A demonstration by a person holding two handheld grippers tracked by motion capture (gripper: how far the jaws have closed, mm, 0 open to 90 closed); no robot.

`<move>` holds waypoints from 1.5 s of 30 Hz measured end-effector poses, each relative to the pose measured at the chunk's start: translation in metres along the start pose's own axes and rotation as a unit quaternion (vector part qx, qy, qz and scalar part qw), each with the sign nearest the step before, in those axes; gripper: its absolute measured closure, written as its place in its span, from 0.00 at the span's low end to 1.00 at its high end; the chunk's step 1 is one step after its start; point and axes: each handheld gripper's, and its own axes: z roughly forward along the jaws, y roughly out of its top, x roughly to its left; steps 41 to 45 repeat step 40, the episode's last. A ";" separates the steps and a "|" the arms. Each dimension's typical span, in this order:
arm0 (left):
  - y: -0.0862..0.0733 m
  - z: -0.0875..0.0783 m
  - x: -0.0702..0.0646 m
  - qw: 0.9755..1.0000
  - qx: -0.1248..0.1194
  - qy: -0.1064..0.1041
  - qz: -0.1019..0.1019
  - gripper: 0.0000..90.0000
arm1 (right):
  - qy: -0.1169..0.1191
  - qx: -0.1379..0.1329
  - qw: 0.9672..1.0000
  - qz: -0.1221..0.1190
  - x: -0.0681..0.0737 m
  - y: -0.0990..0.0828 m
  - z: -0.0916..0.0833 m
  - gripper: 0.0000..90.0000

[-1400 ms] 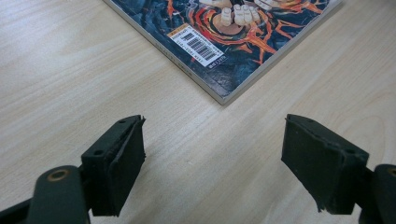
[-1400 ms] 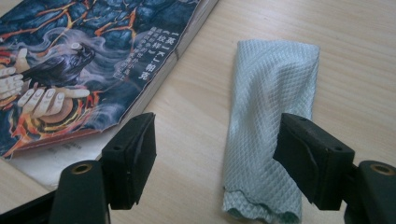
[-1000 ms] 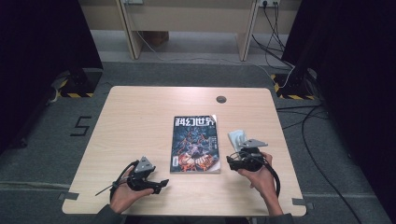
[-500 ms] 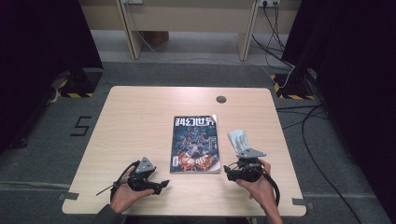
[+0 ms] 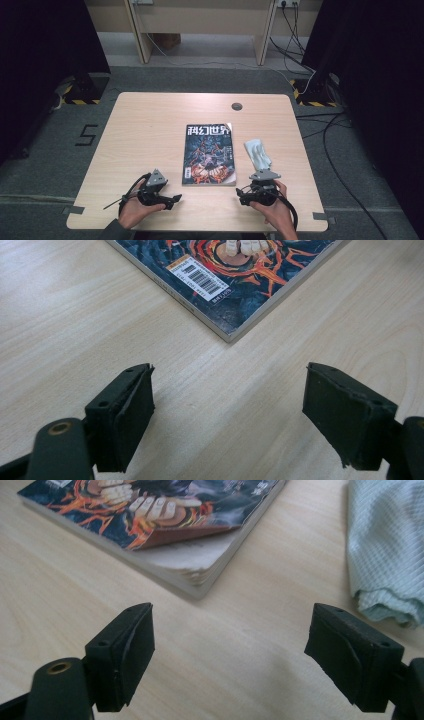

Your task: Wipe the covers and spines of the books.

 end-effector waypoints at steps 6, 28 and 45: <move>0.000 0.001 -0.001 1.000 0.004 -0.002 0.004 0.21 | -0.001 0.015 1.000 -0.012 0.005 -0.009 -0.001 0.21; -0.002 0.003 -0.002 1.000 0.014 -0.004 0.014 0.20 | 0.009 0.034 0.999 -0.027 0.010 -0.031 -0.002 0.17; -0.003 0.006 -0.006 0.999 0.021 0.007 0.047 0.16 | 0.016 0.016 0.999 -0.035 0.008 -0.036 -0.003 0.17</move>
